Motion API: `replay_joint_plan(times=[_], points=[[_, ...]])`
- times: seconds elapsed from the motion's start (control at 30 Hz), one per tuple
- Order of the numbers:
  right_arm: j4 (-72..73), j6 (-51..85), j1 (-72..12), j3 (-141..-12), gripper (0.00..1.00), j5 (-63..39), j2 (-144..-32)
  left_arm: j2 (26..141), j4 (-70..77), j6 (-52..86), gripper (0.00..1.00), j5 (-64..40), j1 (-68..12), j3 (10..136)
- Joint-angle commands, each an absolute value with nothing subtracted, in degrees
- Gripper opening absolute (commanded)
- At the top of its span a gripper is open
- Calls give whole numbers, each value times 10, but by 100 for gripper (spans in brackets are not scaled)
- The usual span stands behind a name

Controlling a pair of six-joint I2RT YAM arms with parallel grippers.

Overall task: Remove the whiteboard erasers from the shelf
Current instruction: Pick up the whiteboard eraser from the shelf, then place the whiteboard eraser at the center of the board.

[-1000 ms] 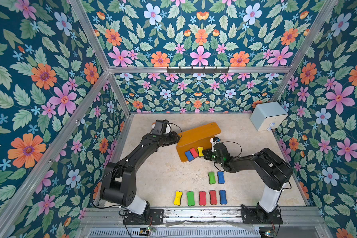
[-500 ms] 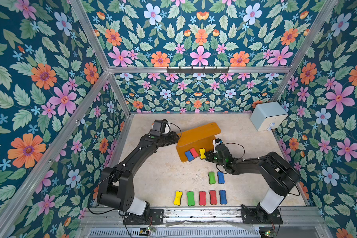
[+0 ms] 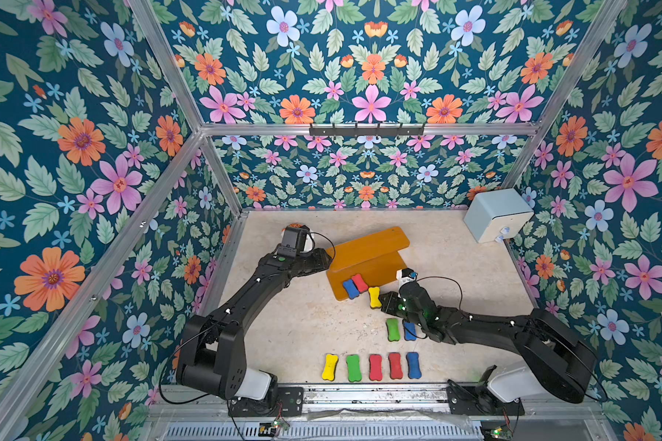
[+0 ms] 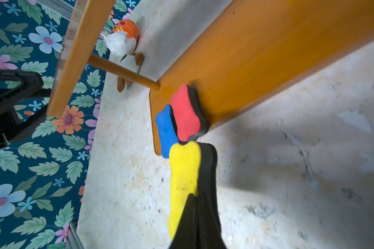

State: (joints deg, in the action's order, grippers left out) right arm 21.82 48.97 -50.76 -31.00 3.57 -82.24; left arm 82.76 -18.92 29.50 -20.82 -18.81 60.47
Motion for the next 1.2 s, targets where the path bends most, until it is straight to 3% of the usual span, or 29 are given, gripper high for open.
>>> replay_joint_plan(times=[0.0,0.67,1.17], points=[[172,550,-544,-296,3,78,-802,821,-186,291,51,-216,-188,605],[123,661,-655,-277,5,110,-815,815,-172,299,52,-238,-188,596],[64,689,-668,-294,5,140,-818,809,-171,298,53,-240,-187,591]])
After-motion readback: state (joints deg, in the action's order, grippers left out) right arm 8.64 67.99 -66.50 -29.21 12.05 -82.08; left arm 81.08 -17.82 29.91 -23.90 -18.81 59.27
